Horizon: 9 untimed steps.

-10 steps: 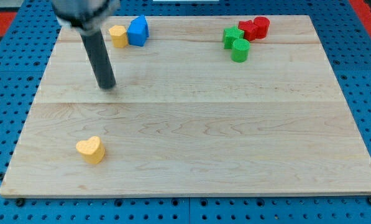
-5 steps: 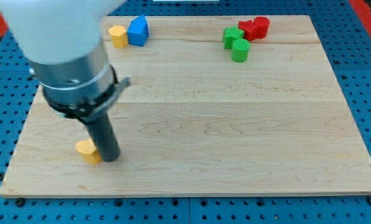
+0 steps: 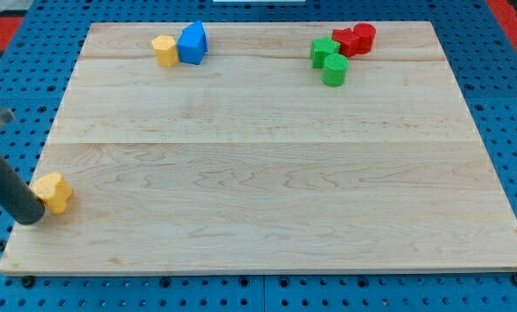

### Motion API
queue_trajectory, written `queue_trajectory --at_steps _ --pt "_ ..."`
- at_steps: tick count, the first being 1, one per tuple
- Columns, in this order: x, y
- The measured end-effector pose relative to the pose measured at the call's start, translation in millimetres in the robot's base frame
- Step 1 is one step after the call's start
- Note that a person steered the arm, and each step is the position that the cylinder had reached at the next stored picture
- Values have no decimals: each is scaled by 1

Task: Move the yellow heart to the right of the yellow hexagon

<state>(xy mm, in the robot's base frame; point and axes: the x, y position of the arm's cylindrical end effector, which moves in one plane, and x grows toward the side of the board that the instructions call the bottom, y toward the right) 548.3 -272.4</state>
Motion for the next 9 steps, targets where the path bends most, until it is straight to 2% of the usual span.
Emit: queue_trajectory --at_steps 1,2,3,5,6,9 --pt "-8 28" --pt "-43 52" --pt "-106 52" --pt "-180 52" --pt "-202 52" --pt "-202 105"
